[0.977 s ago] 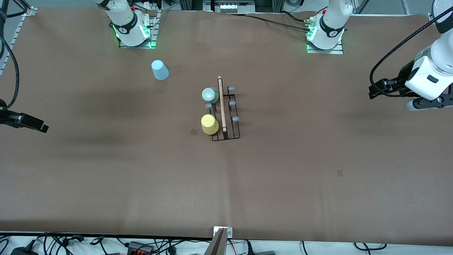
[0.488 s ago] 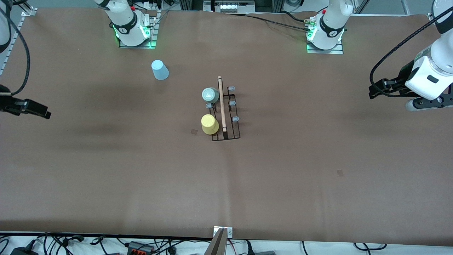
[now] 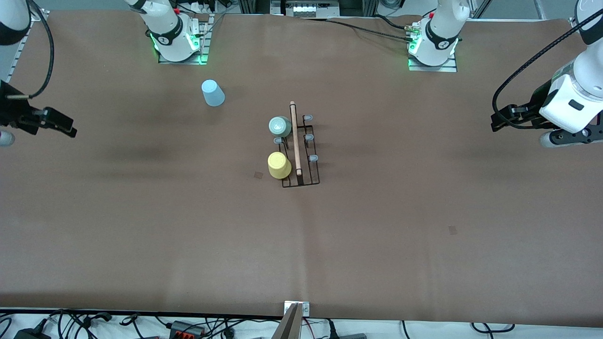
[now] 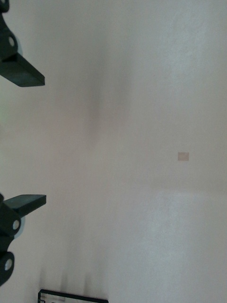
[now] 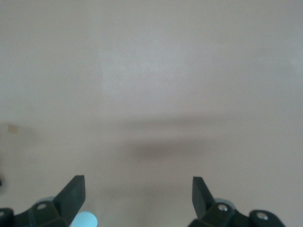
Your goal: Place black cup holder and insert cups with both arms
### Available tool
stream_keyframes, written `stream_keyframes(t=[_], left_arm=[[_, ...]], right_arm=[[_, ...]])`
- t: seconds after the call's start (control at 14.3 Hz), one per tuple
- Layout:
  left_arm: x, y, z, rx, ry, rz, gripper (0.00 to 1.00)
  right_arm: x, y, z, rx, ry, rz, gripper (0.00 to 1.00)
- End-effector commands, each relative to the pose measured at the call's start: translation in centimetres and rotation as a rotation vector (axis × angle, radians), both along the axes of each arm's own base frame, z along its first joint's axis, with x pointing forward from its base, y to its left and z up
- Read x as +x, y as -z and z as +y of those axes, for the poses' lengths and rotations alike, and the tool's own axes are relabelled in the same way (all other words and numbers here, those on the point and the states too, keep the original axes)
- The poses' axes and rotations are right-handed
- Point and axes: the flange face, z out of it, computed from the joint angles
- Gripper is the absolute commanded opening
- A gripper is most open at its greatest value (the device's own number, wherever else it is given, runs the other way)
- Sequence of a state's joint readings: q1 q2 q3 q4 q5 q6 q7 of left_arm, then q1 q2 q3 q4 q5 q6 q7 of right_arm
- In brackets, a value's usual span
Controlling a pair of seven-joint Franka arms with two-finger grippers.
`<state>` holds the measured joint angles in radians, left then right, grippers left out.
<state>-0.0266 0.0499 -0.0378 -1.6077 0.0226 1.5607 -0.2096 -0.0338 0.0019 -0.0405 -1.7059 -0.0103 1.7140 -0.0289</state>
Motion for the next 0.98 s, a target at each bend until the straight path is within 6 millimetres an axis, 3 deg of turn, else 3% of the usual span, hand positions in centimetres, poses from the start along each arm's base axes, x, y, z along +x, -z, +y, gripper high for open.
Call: stream_keyframes(t=[0.0,0.91], left_arm=[[-0.3,-0.7,0.2,-0.014,0.003,-0.012,1.0],[-0.3,-0.7,0.0,-0.014,0.005,-0.012,1.0]], right_arm=[[-1.8,-1.1,0.0,-0.007,-0.033,0.004,1.0],[-1.9,-0.1,0.2,-0.003,-0.023,0.022,1.0]])
